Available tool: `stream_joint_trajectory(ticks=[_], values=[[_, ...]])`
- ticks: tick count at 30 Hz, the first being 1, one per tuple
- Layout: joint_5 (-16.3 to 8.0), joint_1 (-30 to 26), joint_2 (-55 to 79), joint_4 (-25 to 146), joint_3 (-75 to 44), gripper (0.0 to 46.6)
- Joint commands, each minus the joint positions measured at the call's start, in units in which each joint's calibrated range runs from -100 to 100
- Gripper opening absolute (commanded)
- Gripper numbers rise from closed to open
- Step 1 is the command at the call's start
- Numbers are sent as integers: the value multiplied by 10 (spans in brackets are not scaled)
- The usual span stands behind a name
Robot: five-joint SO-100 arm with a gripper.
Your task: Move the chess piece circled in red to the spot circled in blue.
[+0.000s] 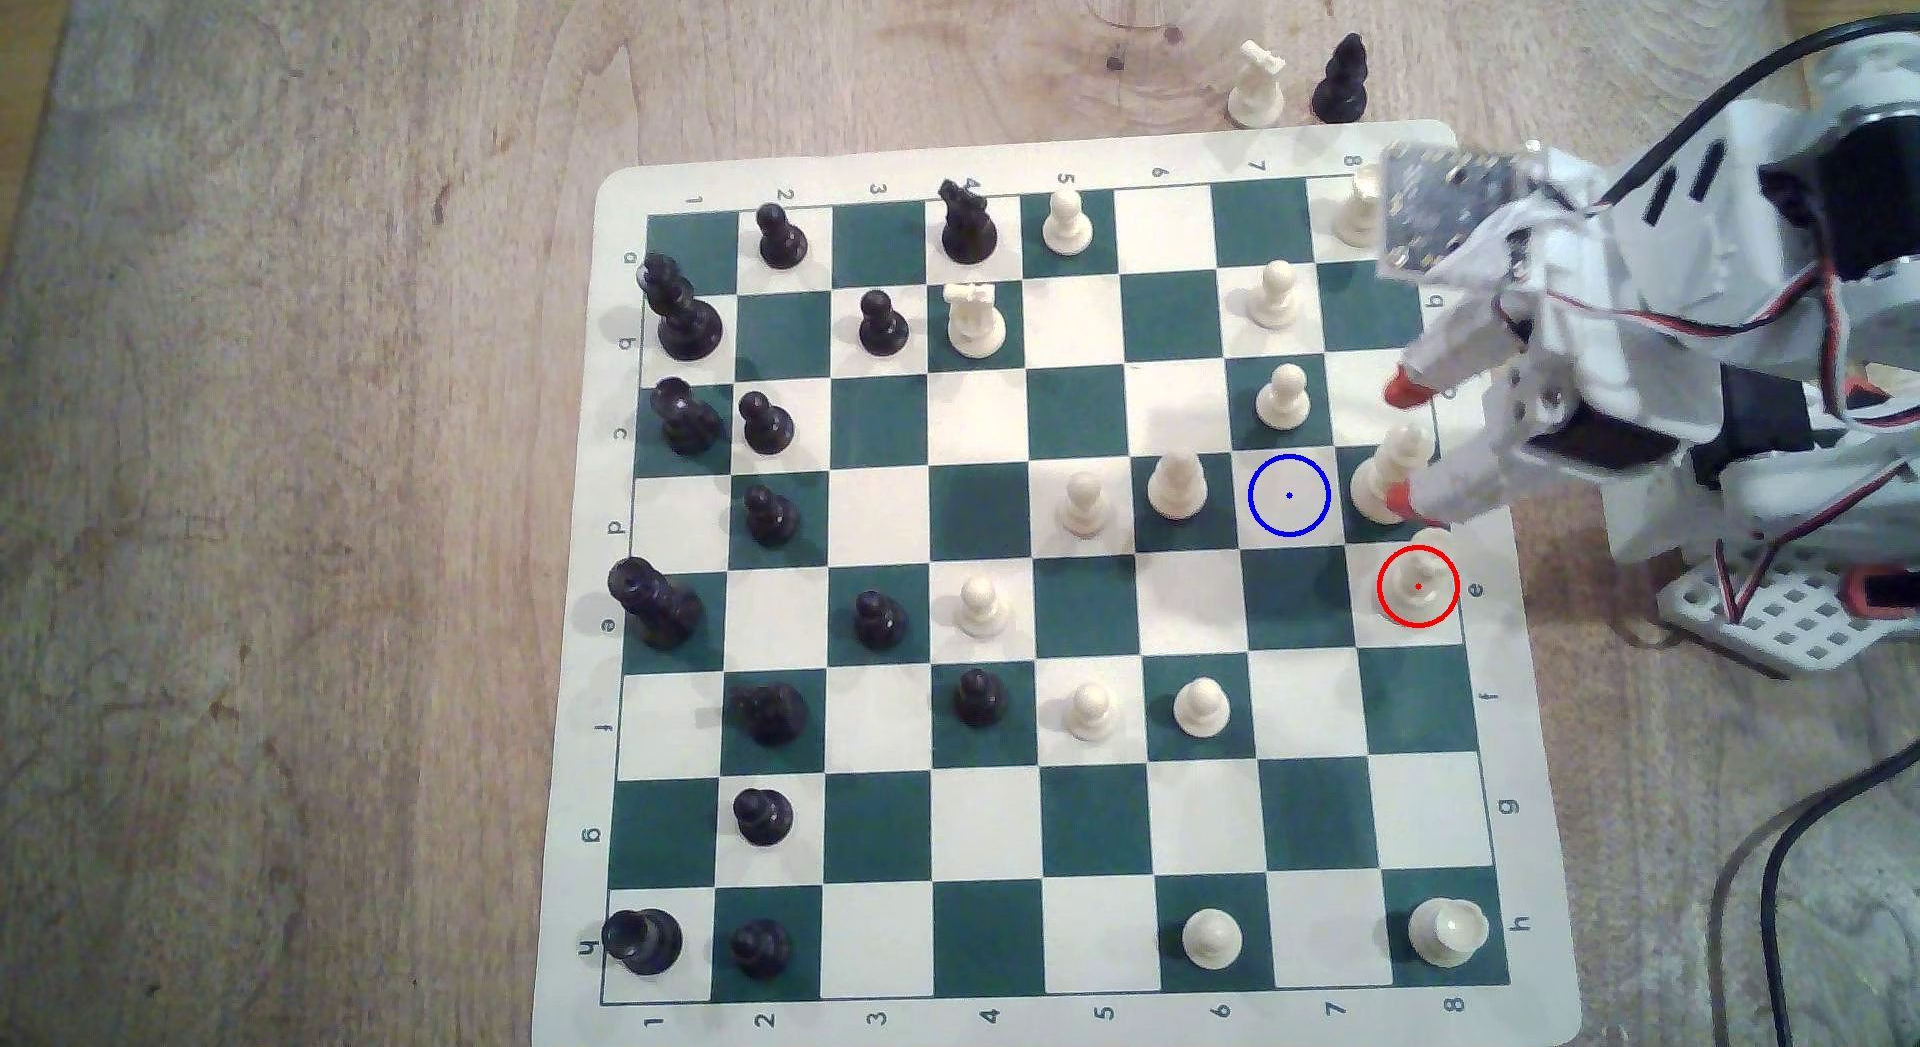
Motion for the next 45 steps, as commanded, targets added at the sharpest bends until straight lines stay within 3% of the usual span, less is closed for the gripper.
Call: stream_joint_trajectory(ticks=[1, 6, 11, 21, 45], values=[[-37, -1, 57, 35, -70, 138], [-44, -8, 80, 45, -66, 136], [-43, -52, 127, 40, -58, 155], [-41, -56, 137, -19, 14, 188], [-41, -82, 170, -72, 84, 161]])
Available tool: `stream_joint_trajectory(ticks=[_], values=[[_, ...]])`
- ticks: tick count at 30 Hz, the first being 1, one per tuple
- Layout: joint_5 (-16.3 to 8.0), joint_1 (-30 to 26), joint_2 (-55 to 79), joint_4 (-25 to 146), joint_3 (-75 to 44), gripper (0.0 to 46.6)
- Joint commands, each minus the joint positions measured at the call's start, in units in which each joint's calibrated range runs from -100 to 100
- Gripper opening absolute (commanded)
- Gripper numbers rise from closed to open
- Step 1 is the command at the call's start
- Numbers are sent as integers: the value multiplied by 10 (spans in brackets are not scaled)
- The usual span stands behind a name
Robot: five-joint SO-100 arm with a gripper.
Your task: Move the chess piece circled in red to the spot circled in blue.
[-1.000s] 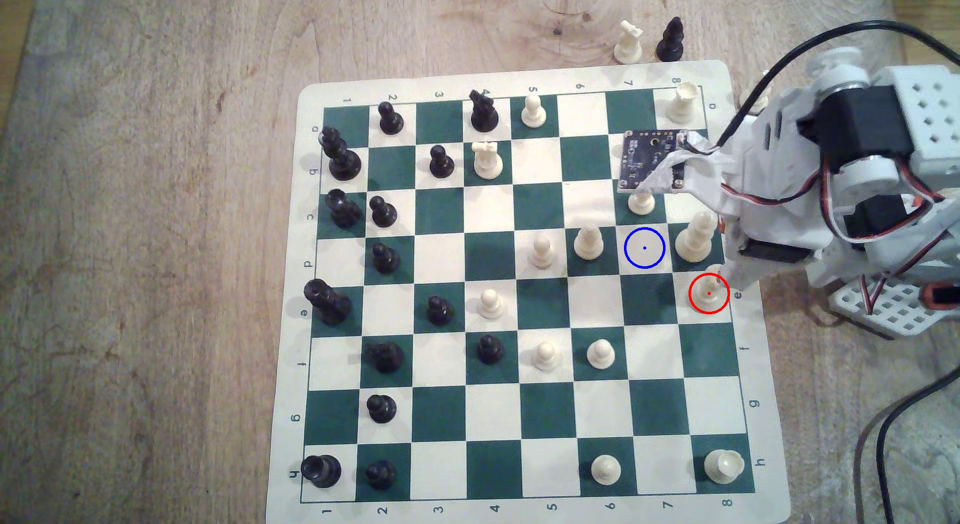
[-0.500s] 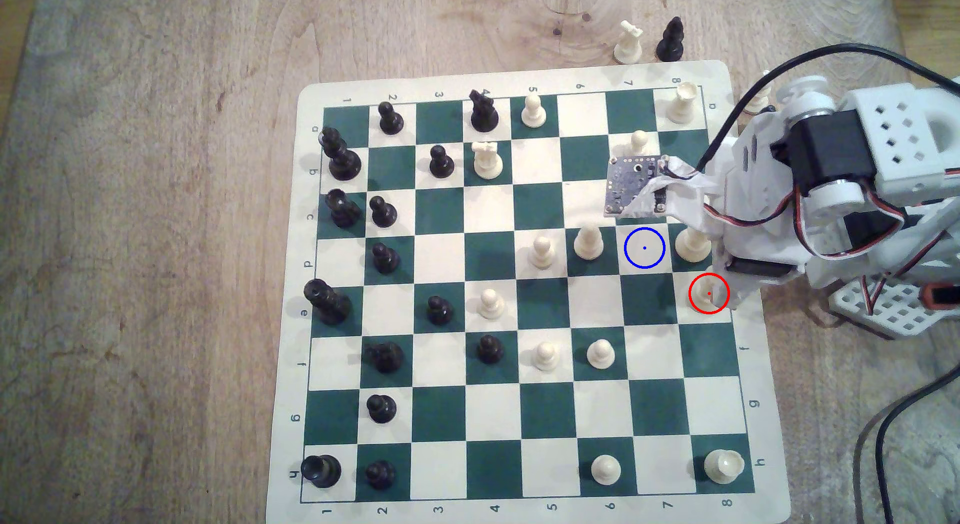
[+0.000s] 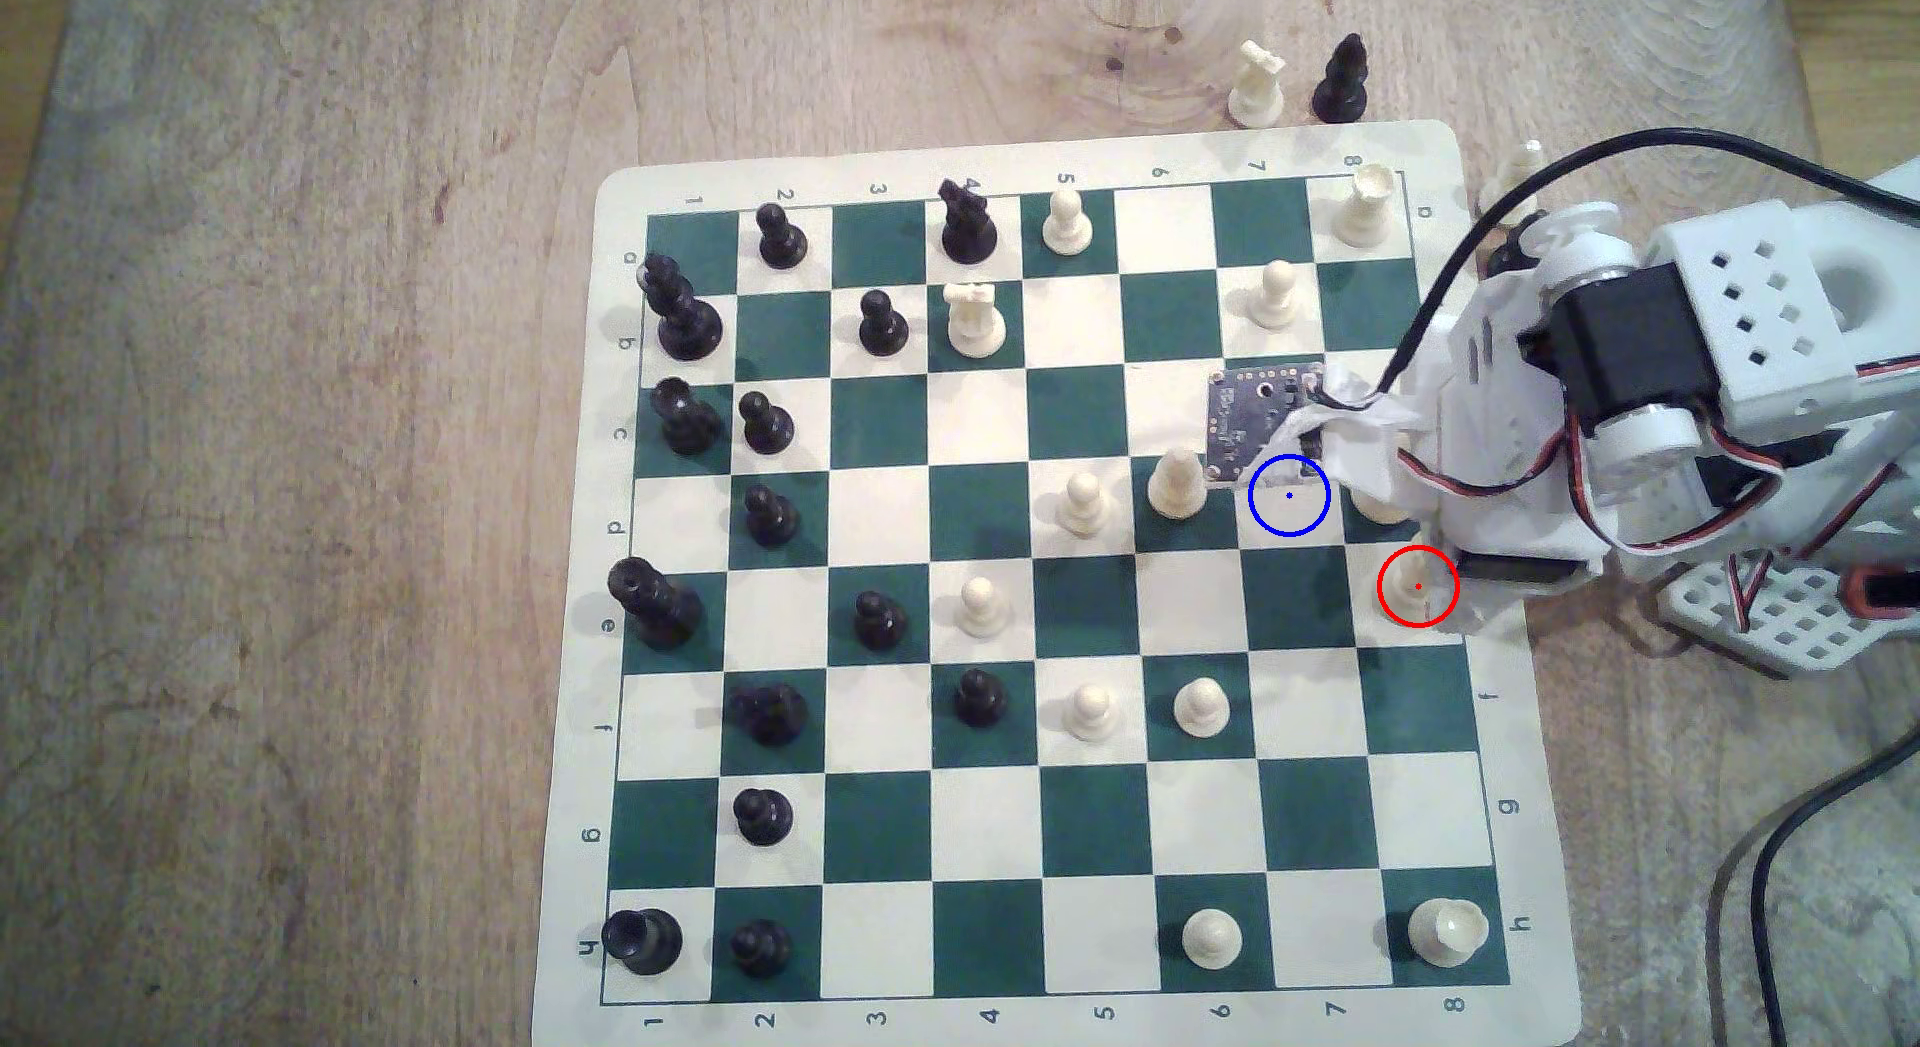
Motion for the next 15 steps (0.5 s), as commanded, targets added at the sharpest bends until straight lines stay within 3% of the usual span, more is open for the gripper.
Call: stream_joint_trajectory(ticks=[1, 15], values=[[0, -2, 3, -5, -9, 161], [-2, -11, 18, -18, -9, 128]])
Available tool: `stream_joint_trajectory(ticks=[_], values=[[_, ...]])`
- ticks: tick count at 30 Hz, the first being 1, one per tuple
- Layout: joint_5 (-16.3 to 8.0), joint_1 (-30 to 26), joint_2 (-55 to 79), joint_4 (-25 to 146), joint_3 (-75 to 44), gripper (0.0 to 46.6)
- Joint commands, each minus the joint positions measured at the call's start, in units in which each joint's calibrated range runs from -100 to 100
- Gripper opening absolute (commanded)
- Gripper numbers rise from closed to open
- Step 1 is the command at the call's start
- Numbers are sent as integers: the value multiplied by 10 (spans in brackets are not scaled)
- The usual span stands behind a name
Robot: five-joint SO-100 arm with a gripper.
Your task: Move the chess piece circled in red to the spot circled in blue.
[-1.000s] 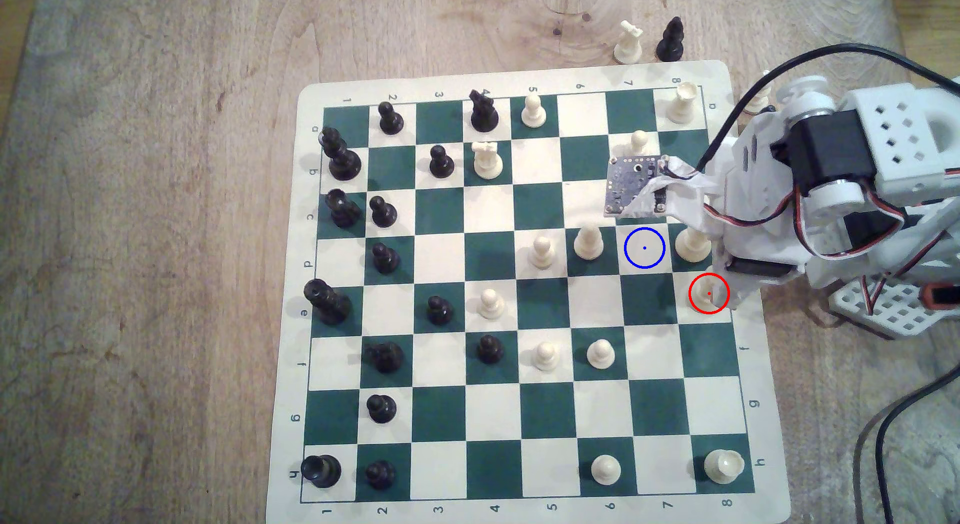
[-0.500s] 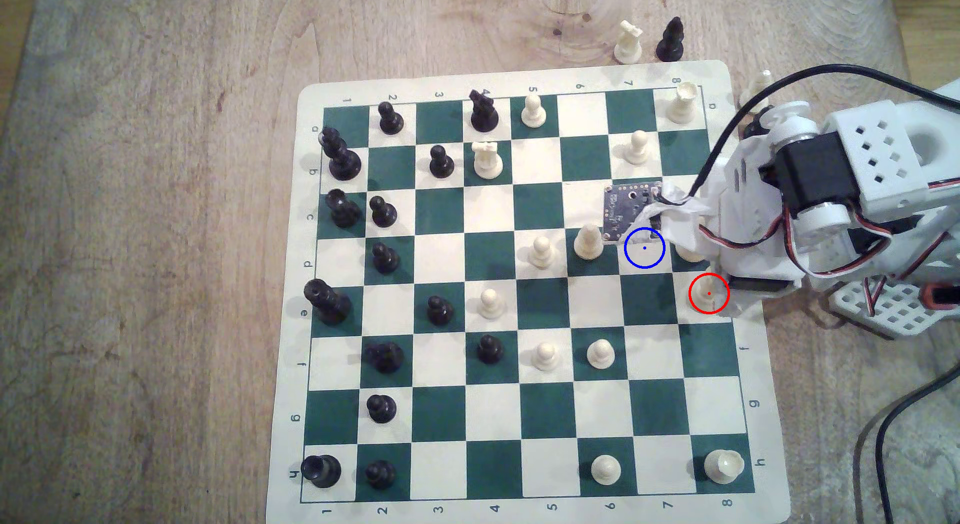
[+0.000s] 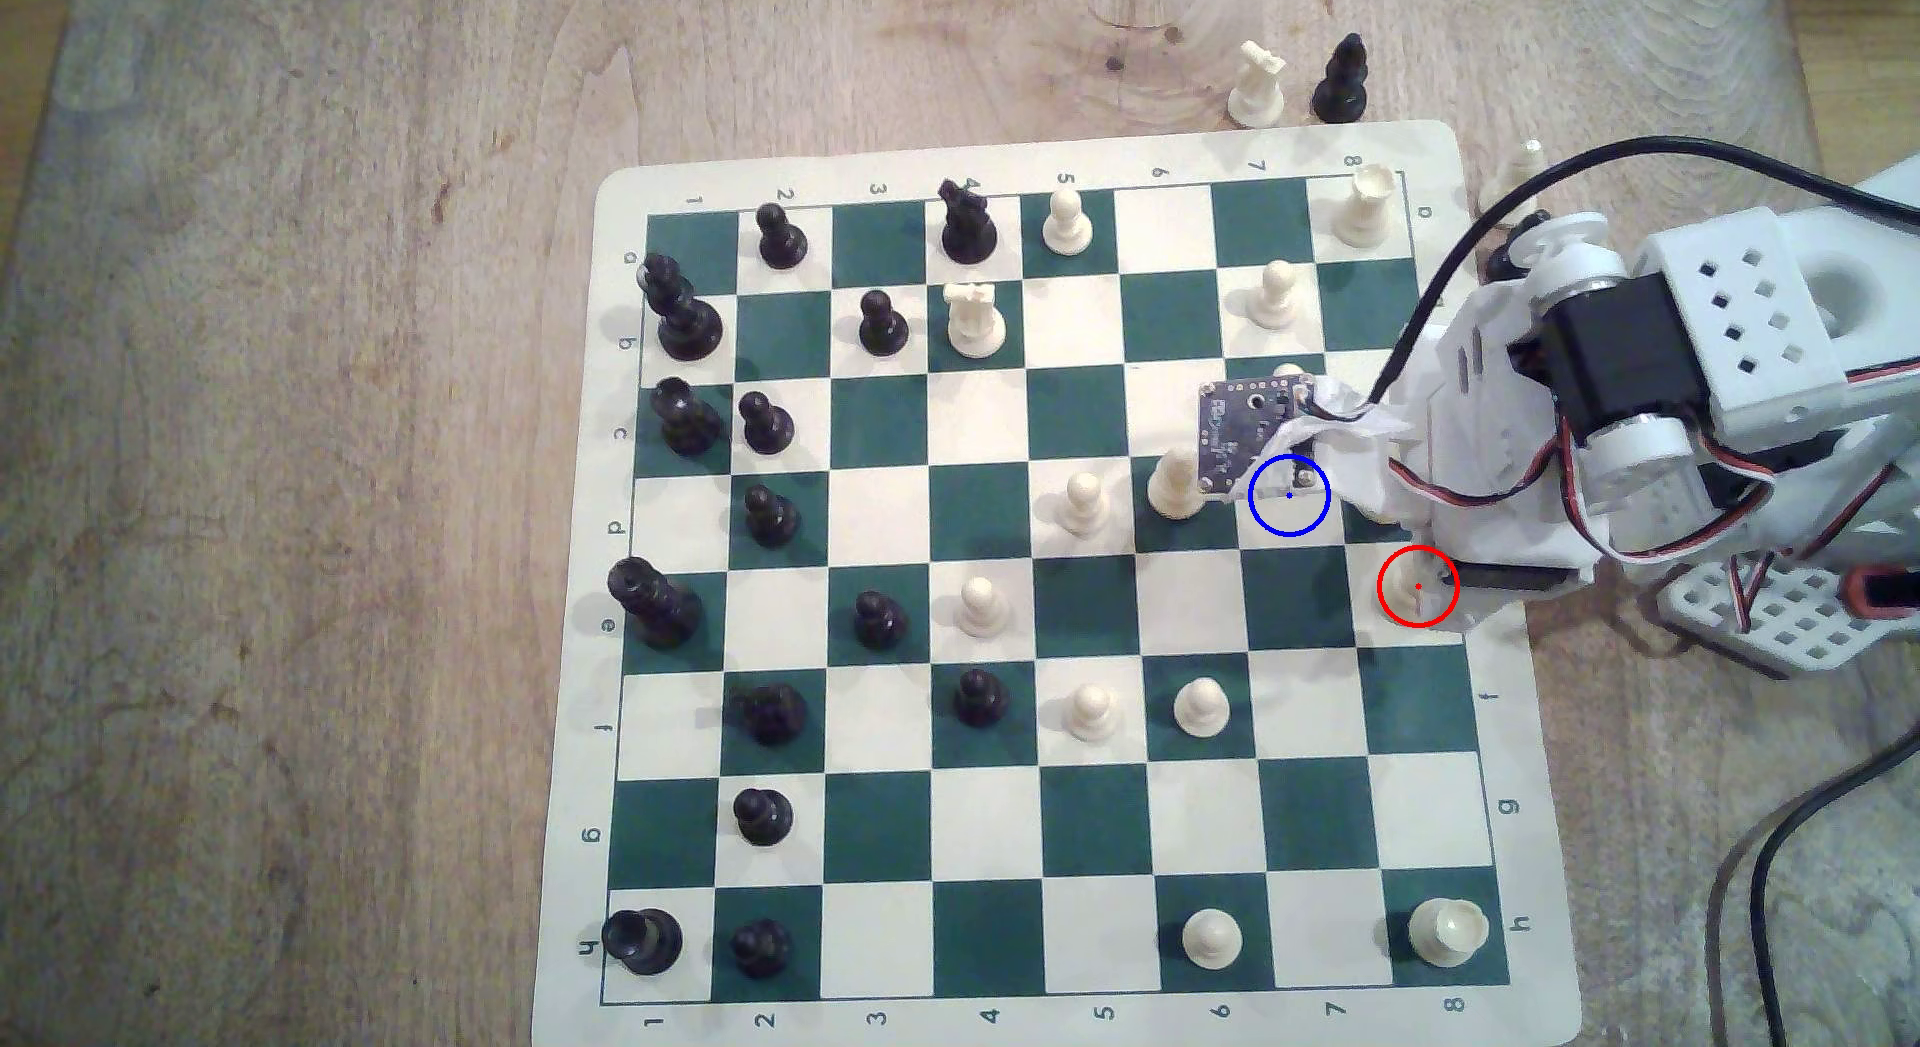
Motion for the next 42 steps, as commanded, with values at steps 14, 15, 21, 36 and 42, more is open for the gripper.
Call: stream_joint_trajectory(ticks=[14, 15, 21, 36, 42], values=[[-4, -15, 4, 4, -10, 38], [-4, -15, 4, 4, -11, 34], [-4, -15, 2, 23, -38, 15], [-6, -14, 48, 195, -315, 14], [0, 8, 80, 210, -392, 14]])
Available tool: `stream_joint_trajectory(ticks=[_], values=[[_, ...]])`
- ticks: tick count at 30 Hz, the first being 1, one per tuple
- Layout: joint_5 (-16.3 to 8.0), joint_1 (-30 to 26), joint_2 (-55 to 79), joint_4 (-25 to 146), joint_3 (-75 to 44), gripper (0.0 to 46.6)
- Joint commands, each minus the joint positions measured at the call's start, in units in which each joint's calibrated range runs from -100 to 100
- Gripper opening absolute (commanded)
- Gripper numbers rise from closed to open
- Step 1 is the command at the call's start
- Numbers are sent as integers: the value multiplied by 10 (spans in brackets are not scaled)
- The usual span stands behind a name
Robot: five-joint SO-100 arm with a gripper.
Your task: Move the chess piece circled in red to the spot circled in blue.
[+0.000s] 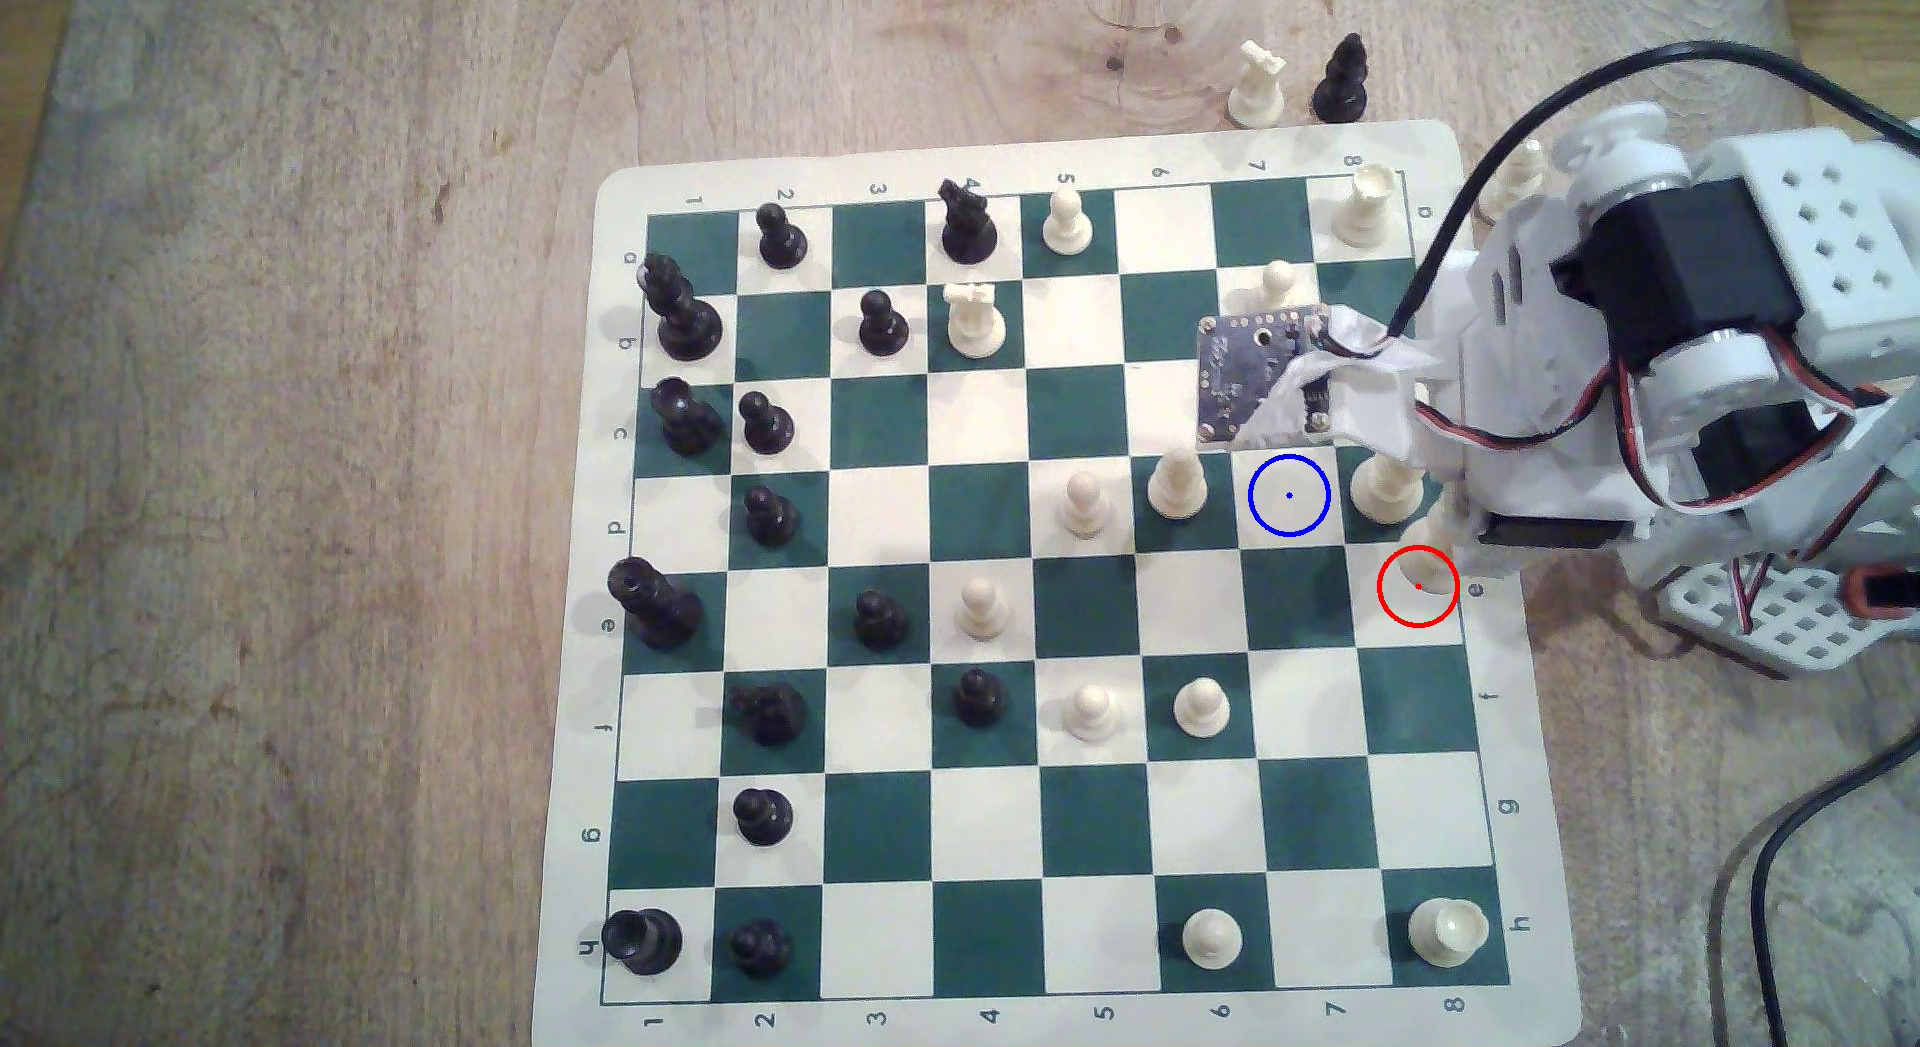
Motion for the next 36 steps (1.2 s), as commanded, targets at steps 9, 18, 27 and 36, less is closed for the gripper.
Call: stream_joint_trajectory(ticks=[9, 18, 27, 36], values=[[22, 82, 43, -60, -45, 14], [36, 112, 38, -141, 71, 14], [41, 127, 53, -197, 113, 14], [49, 153, 87, -249, 146, 14]])
